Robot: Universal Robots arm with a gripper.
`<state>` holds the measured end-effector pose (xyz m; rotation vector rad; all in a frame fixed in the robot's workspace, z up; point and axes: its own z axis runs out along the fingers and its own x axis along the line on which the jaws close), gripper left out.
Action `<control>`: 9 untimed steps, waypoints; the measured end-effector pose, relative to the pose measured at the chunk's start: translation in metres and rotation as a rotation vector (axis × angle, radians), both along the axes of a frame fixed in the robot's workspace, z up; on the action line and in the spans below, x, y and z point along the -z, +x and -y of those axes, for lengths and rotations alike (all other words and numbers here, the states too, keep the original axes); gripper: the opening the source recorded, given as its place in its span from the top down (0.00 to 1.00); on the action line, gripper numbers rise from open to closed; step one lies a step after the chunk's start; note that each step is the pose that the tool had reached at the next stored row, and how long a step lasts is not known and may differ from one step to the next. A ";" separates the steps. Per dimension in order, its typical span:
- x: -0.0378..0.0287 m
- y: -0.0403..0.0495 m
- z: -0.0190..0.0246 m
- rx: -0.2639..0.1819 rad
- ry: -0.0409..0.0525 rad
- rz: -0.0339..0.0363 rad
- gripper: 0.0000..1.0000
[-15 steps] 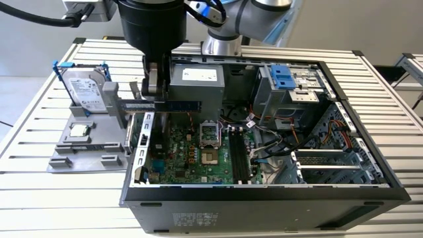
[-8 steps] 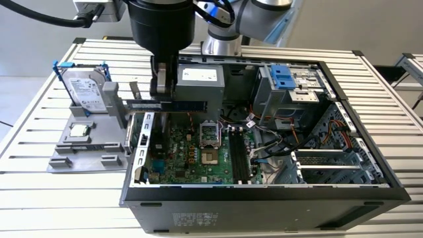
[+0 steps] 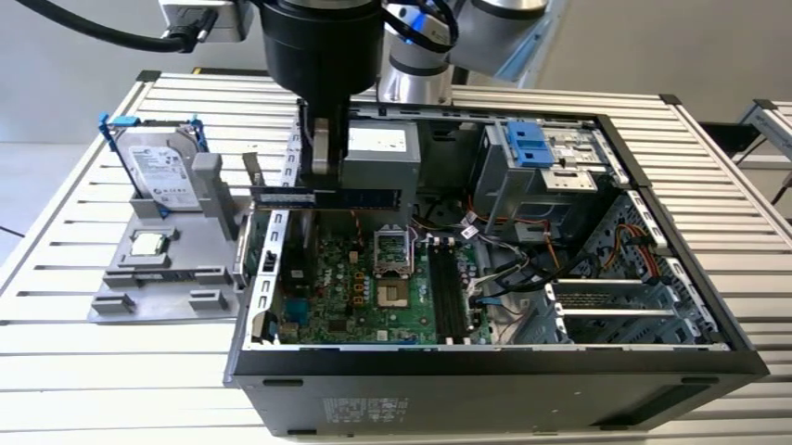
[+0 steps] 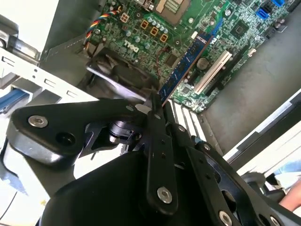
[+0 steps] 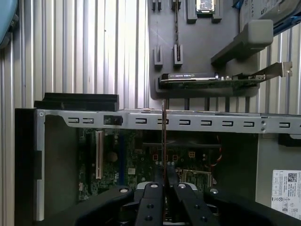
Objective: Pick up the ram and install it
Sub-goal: 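Pick up the ram and move it above insertion slot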
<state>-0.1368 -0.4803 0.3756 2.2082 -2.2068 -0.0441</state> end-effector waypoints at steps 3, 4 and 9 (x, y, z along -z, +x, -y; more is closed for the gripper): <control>0.0000 0.0045 0.0000 0.000 0.0000 -0.0010 1.00; 0.0000 0.0060 0.0000 0.000 0.0000 -0.0013 1.00; 0.0000 0.0132 0.0000 0.000 0.0000 -0.0030 1.00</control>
